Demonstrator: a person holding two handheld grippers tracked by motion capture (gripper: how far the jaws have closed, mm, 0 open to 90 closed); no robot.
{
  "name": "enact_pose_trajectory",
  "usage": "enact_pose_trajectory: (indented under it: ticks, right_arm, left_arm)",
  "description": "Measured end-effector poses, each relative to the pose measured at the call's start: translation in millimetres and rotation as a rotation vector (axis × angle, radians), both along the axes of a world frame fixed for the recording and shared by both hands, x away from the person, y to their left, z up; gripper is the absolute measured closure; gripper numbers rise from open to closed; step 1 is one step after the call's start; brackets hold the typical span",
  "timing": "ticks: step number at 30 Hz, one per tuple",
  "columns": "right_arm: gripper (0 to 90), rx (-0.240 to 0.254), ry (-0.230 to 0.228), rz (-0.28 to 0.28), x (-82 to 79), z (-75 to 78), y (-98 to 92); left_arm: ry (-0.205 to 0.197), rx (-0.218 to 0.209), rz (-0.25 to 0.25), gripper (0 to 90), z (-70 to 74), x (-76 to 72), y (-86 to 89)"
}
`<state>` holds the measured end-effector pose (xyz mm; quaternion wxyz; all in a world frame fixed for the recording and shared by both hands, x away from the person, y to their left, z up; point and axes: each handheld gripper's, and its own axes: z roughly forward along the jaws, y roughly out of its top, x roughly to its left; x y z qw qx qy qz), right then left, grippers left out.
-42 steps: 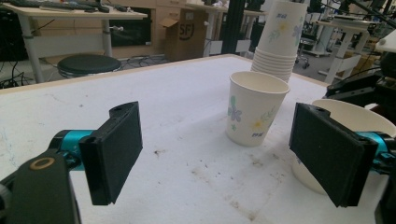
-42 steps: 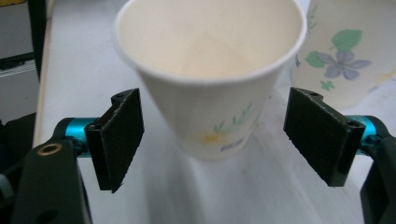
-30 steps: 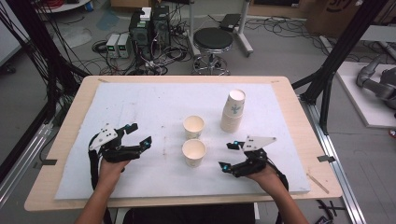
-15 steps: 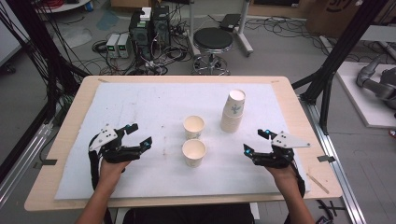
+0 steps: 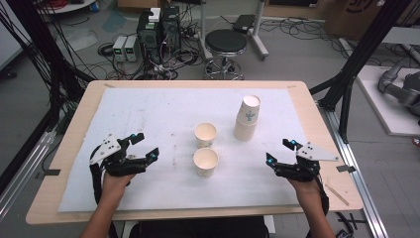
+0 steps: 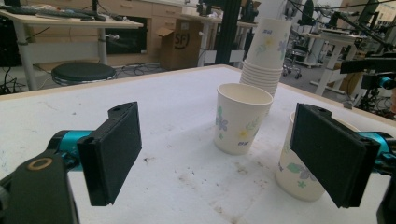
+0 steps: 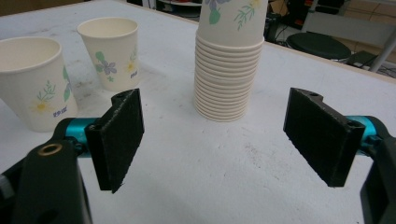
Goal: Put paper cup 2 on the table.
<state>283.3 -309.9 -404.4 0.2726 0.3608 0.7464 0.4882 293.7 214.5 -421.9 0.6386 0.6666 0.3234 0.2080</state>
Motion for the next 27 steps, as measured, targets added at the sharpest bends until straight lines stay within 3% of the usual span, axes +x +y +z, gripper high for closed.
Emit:
enact_pose_trajectory:
  ticks: [27]
  right_arm:
    - [20.9, -0.008, -0.010, 0.024, 2.8, -0.9, -1.5]
  left_arm:
    - [0.011, 0.014, 0.003, 16.5, -2.9, 1.4, -2.0]
